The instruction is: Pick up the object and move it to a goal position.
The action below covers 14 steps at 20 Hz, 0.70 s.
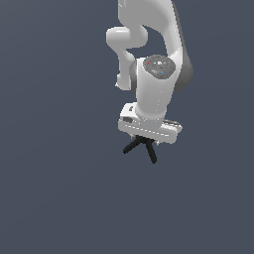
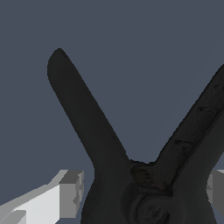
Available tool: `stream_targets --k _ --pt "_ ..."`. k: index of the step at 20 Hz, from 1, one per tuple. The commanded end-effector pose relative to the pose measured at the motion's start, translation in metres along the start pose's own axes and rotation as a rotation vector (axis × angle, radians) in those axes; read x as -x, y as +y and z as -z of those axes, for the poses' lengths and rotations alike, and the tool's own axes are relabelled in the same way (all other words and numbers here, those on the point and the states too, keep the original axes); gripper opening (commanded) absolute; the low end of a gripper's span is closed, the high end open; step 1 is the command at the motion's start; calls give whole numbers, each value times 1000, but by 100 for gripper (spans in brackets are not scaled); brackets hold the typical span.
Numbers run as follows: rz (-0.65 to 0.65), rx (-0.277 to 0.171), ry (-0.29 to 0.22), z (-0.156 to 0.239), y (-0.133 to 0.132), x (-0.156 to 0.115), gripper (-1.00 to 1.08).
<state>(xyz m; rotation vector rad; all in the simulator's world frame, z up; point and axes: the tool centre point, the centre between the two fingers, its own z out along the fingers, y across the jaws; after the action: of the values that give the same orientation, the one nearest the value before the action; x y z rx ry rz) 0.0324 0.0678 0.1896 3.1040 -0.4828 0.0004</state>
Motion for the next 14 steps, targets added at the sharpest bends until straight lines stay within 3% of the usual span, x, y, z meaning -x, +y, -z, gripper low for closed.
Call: stream_targets --k 1,14 --pt "0 0 1 27 -7 -5 -100" --pt "-1 0 0 131 -39 -31 -100"
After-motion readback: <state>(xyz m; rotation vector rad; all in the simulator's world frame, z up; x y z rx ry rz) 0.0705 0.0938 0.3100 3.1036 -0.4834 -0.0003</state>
